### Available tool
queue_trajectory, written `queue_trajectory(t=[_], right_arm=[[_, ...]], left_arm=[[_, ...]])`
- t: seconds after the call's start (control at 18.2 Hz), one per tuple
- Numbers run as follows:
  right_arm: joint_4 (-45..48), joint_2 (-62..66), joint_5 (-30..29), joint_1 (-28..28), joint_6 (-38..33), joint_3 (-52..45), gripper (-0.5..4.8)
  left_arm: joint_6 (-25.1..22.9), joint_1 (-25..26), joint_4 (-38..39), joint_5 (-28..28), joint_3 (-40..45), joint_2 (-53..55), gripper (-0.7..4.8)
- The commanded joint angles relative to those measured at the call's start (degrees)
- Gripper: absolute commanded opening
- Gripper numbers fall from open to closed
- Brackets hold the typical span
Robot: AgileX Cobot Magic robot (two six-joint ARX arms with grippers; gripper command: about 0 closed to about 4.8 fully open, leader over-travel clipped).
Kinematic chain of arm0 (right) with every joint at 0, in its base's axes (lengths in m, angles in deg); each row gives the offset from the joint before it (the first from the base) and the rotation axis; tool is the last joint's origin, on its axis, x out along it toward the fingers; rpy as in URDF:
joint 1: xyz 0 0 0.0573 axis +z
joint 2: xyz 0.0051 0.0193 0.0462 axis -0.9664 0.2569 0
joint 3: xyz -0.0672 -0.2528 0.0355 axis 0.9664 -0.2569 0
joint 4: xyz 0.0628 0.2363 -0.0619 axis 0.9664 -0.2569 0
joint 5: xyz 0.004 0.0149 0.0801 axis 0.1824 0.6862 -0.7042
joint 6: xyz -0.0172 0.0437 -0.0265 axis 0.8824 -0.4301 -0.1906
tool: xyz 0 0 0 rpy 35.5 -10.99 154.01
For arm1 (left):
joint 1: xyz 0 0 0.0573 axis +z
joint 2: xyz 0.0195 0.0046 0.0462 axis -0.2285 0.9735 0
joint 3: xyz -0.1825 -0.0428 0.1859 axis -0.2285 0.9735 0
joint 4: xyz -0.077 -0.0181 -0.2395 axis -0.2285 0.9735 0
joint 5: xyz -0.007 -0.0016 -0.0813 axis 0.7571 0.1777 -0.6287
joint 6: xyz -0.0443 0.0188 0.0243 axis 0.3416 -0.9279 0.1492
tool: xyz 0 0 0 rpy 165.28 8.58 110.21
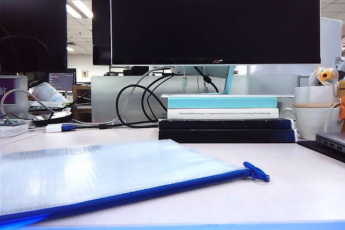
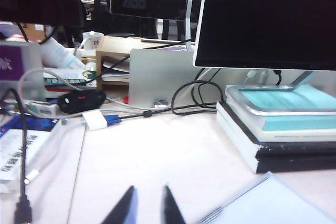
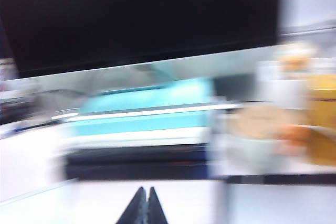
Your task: Pick up the transparent plastic file bag with a blue zipper and close its zipper.
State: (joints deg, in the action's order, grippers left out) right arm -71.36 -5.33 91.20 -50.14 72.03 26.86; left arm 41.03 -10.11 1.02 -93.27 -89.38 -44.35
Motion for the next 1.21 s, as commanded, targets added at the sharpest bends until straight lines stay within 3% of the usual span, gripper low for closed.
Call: queue_trajectory(t=[0.05, 0.16, 0.27, 0.38, 0.49, 0.71, 0.88, 1.21], right_arm=[[3.2, 0.0, -3.7, -9.5, 0.2, -1.2, 0.01], [3.1, 0.0, -16.7, -18.3, -1.6, -3.0, 0.01], [1.9, 0.0, -21.6, -23.8, -3.1, -4.6, 0.01], [-0.7, 0.1, -20.4, -25.9, -3.1, -4.7, 0.01], [-5.0, 0.0, -17.0, -26.3, -3.1, -5.0, 0.01], [-9.1, 0.1, -12.3, -26.3, -5.7, -6.2, 0.02], [-8.7, 0.0, -14.2, -26.3, -6.0, -6.2, 0.26], [-8.9, 0.0, -15.2, -26.3, -5.9, -6.1, 0.26]], left_arm=[[1.0, 0.0, -5.1, 0.2, 1.9, -0.3, 0.74], [0.8, 0.0, -5.0, 0.4, 3.1, -0.3, 0.73], [0.8, 0.0, -5.0, 3.7, 4.5, -0.3, 0.48], [0.5, 0.0, -5.0, 5.9, 6.2, -0.3, 0.41], [-2.1, 0.0, -4.5, 6.2, 8.4, -0.3, -0.06], [-4.3, 0.0, -2.4, 8.1, 10.1, -0.3, -0.06], [-5.6, 0.0, -1.6, 8.1, 10.6, -0.3, -0.06], [-6.8, 0.0, 2.0, 8.4, 11.7, -0.3, -0.05]])
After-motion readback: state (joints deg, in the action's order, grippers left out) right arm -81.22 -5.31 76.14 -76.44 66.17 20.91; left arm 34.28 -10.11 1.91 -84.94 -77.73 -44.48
